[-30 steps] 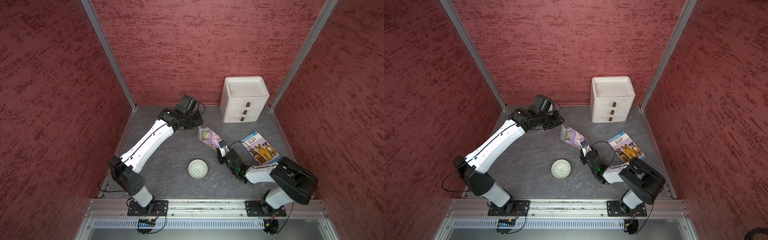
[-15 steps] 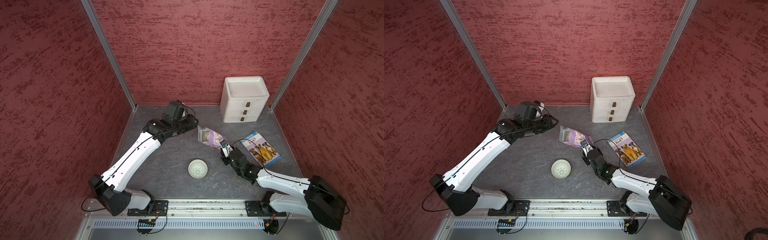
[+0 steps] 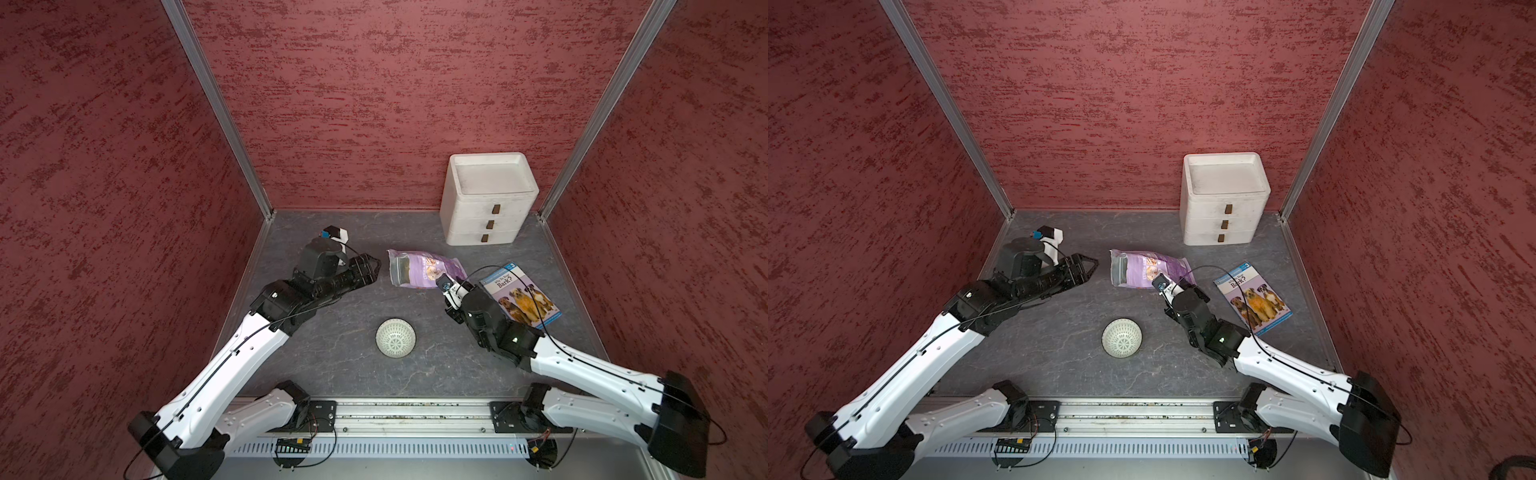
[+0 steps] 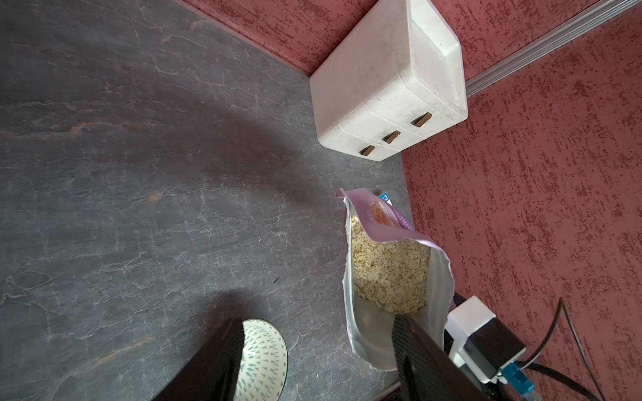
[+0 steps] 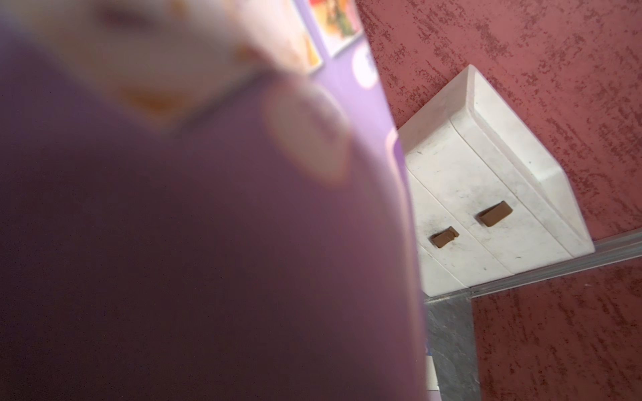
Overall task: Pour the oats into the breakfast bowl
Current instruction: Pour the oats into the bowl.
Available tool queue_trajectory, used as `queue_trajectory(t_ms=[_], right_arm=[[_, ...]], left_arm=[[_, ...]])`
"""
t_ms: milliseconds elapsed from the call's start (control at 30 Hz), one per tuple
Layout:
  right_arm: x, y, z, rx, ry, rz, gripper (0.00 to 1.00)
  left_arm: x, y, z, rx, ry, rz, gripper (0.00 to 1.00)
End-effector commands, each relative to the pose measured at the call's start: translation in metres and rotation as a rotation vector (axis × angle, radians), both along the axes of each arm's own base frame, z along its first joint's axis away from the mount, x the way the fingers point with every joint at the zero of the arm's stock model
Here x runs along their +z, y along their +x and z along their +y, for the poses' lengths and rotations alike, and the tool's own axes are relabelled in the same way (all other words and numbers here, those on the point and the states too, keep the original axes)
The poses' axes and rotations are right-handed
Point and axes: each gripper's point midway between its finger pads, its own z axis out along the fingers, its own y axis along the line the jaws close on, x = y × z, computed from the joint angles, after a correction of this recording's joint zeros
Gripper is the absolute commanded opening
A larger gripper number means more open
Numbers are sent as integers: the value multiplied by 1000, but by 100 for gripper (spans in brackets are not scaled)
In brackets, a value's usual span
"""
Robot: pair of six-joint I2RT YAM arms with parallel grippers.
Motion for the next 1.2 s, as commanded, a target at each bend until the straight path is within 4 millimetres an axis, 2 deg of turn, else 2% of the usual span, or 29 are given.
queue_trajectory(t_ms=[0, 133, 367, 533, 667, 800, 1000, 1167], right_arm=[[71, 1, -8, -58, 53, -145, 0], [65, -10, -10, -35, -57, -121, 0], [45, -23, -13, -3, -171, -117, 0], [37, -24, -19, -20, -199, -134, 0], [21, -24, -18, -10, -243, -132, 0], [8, -26, -19, 3, -250, -127, 0], [4, -30, -24, 20, -289, -137, 0], [-2, -35, -24, 40, -336, -136, 0]], left_arm=[[17, -6, 2, -8, -52, -56, 74], [10, -15, -1, -25, -97, -41, 80], [-9, -26, -21, -80, -207, 20, 74], [-26, -34, -38, -117, -198, 54, 73], [-41, -40, -48, -127, -189, 78, 73], [-53, -42, -51, -117, -182, 97, 73], [-77, -48, -57, -112, -192, 151, 72], [-88, -51, -61, -111, -190, 171, 70]])
